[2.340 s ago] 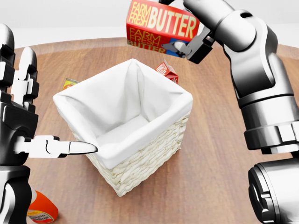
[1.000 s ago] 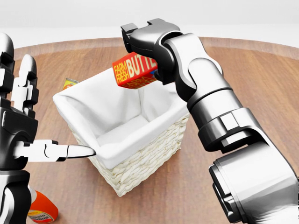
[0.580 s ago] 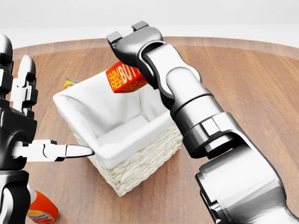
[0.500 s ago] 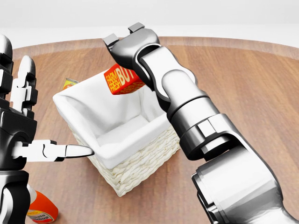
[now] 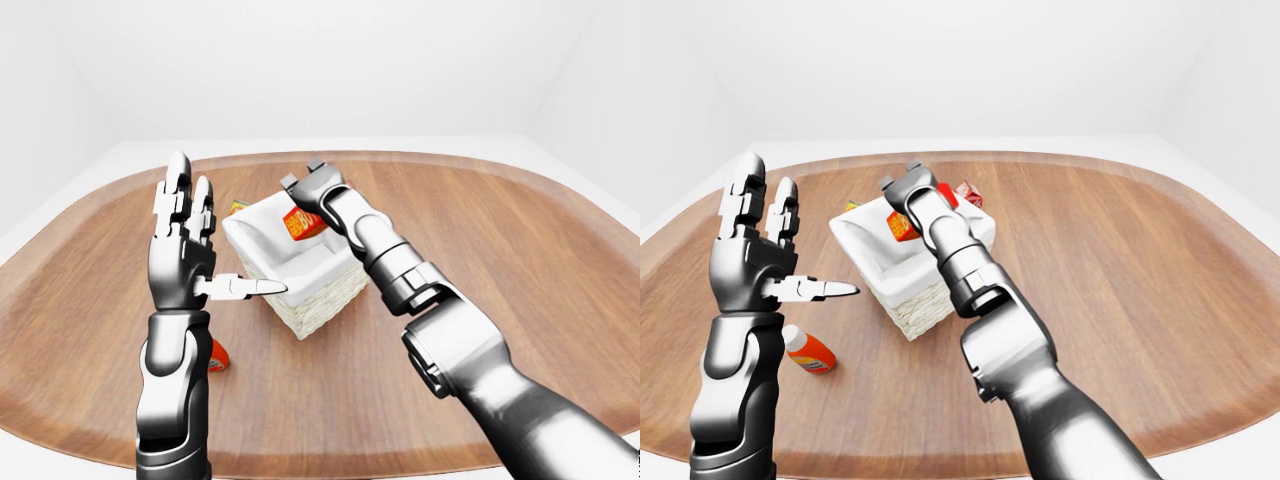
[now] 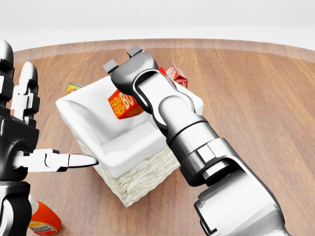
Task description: Pick up the butter and put it in the basket.
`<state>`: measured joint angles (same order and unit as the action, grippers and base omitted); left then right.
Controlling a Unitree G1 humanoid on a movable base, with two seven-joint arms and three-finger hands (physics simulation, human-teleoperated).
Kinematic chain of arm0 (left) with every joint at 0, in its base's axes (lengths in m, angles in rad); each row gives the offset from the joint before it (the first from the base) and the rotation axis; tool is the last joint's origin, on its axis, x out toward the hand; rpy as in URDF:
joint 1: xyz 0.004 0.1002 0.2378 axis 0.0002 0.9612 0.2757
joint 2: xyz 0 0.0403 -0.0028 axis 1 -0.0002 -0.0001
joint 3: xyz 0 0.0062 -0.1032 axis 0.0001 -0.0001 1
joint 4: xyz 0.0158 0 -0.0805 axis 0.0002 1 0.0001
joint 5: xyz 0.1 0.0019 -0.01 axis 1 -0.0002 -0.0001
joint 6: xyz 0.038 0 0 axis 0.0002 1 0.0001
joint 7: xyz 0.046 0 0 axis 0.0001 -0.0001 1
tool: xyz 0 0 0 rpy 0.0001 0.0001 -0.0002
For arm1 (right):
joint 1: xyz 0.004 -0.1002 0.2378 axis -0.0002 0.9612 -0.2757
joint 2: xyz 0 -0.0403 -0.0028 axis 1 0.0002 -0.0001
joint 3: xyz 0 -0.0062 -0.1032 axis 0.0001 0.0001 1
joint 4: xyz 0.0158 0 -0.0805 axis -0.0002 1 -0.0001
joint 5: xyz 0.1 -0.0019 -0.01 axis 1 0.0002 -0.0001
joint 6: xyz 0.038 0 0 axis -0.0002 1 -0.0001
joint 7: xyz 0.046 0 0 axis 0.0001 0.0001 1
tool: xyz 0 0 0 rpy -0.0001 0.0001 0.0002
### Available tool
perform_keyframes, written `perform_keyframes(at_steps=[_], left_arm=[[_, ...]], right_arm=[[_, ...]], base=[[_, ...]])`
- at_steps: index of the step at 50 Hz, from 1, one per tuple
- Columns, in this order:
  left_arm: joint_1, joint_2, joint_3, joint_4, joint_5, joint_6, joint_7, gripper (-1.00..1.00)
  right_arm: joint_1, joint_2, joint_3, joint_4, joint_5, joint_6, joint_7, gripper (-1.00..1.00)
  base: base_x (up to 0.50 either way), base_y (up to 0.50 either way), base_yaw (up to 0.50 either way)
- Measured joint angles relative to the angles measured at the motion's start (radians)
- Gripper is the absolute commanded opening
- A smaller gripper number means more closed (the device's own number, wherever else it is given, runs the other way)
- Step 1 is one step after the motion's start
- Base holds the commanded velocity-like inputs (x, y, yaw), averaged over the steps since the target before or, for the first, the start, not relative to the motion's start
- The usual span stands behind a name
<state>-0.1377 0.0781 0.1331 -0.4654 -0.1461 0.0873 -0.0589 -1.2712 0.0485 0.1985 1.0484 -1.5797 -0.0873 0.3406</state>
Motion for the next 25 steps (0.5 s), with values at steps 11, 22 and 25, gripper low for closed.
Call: perform_keyframes(at_steps=[11,22,25], left_arm=[[0.002,0.000,0.002,0.005,-0.003,0.000,-0.001,1.00],[0.005,0.000,0.002,0.009,-0.005,0.000,-0.001,1.00],[0.006,0.000,0.002,0.009,-0.005,0.000,-0.001,1.00]], right_arm=[[0.001,0.020,0.005,0.022,-0.035,0.000,-0.016,-1.00],[-0.051,0.056,0.001,0.084,-0.041,0.000,-0.011,-1.00],[-0.057,0.063,0.000,0.091,-0.038,0.000,-0.005,-1.00]], base=[[0.00,0.00,0.00],[0.00,0.00,0.00],[0.00,0.00,0.00]])
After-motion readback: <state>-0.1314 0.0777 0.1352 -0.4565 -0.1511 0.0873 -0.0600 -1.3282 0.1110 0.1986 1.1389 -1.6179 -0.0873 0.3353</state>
